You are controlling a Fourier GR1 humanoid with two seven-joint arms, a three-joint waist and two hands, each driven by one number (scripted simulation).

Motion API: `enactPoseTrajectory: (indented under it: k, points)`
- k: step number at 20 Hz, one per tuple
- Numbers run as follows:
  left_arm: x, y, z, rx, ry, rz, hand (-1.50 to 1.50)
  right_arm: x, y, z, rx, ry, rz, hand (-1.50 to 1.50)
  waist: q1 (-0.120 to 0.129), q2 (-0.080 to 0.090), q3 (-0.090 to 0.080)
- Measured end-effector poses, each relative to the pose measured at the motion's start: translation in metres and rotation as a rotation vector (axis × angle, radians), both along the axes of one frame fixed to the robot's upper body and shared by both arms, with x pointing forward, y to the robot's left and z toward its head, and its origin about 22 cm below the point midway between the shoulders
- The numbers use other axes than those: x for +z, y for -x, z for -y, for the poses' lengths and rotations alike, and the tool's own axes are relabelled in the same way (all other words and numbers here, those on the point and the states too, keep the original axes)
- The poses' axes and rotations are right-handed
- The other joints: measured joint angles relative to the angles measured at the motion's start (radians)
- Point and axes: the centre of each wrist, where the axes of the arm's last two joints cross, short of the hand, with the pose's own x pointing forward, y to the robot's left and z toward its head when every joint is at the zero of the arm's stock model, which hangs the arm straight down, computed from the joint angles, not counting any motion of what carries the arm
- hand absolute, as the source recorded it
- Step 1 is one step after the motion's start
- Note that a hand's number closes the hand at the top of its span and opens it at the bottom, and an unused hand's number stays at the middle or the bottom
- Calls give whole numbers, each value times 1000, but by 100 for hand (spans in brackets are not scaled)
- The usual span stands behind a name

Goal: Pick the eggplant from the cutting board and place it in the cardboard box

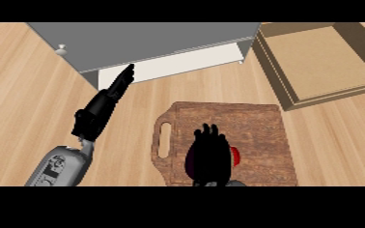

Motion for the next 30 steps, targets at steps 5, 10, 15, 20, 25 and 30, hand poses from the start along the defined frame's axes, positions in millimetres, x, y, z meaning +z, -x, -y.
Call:
enactPoseTrajectory:
  k: [5, 10, 15, 20, 25, 30]
  points:
    - [-1, 2, 3, -2, 0, 2, 0, -1, -5, -1, 16, 29, 21, 150, 0, -4, -2]
    - [2, 4, 2, 2, -1, 1, 0, -1, -10, 38, 146, 22, 81, 150, -1, -6, 1]
    - [2, 5, -4, 18, -3, -2, 0, 12, -20, 120, 384, -2, 158, 150, -19, 2, 6]
    - [3, 8, -5, 27, 4, -2, 0, 41, -37, 207, 508, -20, 324, 150, -31, 6, 7]
    - [4, 8, 0, 29, 2, 1, 0, 72, -41, 285, 566, -65, 482, 150, -36, 6, 5]
    - [2, 11, -7, 40, 1, 0, 0, 117, -29, 342, 609, -151, 562, 150, -40, 4, 3]
